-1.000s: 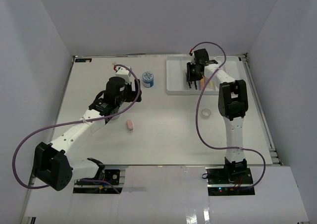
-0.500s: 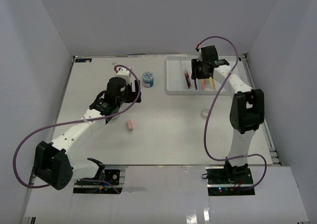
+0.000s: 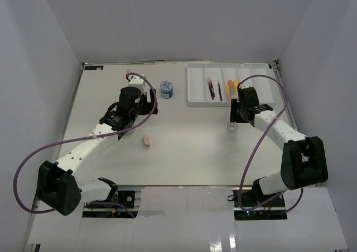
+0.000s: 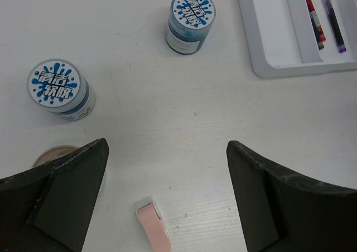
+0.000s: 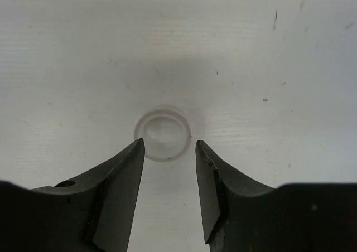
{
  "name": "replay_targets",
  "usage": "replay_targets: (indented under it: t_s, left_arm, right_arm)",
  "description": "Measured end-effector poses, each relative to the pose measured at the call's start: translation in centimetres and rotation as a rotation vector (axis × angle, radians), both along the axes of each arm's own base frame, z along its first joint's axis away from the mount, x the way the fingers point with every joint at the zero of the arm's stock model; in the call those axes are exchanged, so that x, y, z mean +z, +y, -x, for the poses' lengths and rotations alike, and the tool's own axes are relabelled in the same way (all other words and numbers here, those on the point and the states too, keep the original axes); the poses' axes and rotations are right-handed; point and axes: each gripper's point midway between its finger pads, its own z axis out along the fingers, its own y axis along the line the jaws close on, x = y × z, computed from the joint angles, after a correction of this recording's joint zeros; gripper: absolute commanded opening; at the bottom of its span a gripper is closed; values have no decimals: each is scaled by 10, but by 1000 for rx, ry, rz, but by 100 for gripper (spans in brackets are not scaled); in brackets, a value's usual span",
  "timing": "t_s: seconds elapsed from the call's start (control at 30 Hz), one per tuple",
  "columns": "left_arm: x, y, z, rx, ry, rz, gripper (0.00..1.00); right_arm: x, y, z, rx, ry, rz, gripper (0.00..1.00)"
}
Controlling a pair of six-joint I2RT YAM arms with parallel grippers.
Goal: Sort the stationery into containers
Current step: Pick up the stationery from the center of the board.
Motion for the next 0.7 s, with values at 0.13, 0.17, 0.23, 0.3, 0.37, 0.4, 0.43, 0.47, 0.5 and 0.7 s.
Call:
replay_targets:
  t_s: [0.13, 0.17, 0.23, 0.3, 0.37, 0.4, 0.43, 0.47, 0.5, 0.7]
  left_arm:
    - [0, 0, 0, 1, 0, 2, 98]
    - [0, 0, 0, 1, 0, 2, 98]
    - [0, 0, 1, 1, 0, 2, 98]
    - [-1, 1, 1, 2, 1, 1, 98]
    - [0, 1, 1, 3, 0, 1, 98]
    - [0, 1, 1, 3, -1, 1, 98]
    - [0, 1, 1, 4, -2, 1, 98]
    - [0, 1, 1, 4, -2, 1, 98]
    - [0, 1, 1, 3, -2, 1, 98]
    - [1, 1, 1, 4, -3, 1, 98]
  right_arm:
    - [-30, -13, 22, -55, 73, 27, 48]
    - [-33, -15, 24, -65, 81, 27, 48]
    - [-35, -16, 21, -81, 74, 21, 47]
    - [-37, -16, 15, -95, 62, 12, 46]
    - [-41, -16, 10, -105, 58, 6, 44]
    - [-44, -16, 8, -108, 60, 5, 44]
    - [-48, -16, 7, -112, 64, 3, 42]
    - [-52, -17, 5, -115, 68, 4, 41]
    - [-56, -16, 5, -117, 76, 2, 39]
    - [-69, -15, 5, -125, 106, -1, 19]
